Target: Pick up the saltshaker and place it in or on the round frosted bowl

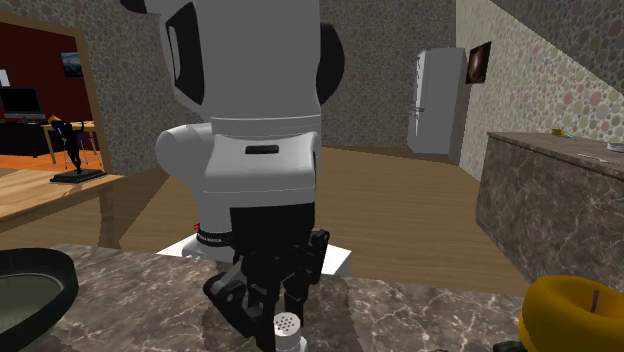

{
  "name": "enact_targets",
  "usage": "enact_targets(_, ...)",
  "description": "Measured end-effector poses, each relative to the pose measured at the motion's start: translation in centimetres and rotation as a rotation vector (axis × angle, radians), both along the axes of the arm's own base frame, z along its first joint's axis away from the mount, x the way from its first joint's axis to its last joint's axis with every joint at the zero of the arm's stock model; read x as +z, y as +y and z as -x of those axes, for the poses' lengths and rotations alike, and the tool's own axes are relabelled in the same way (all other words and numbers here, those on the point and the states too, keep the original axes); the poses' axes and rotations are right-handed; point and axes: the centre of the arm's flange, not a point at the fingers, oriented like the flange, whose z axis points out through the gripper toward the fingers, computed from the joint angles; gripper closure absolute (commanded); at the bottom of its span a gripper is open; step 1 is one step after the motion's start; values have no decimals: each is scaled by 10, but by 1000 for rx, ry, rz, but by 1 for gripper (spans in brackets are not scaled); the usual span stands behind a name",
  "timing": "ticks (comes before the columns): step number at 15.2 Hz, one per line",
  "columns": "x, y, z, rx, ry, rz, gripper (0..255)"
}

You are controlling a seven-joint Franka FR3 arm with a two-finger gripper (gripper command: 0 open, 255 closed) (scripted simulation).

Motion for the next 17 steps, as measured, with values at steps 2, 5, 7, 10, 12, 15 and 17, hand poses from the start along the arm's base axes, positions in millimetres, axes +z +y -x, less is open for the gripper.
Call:
enact_targets(2, 10, -1, 0, 0, 0, 0, 255)
enact_targets(5, 25, 0, 2, 0, 0, 0, 255)
enact_targets(7, 36, 0, 0, 0, 0, 0, 255)
enact_targets(10, 51, 1, 0, 0, 0, 0, 255)
enact_targets(12, 63, 0, 1, 0, 0, 0, 255)
enact_targets(15, 79, 1, 1, 0, 0, 0, 255)
enact_targets(17, 89, 0, 1, 0, 0, 0, 255)
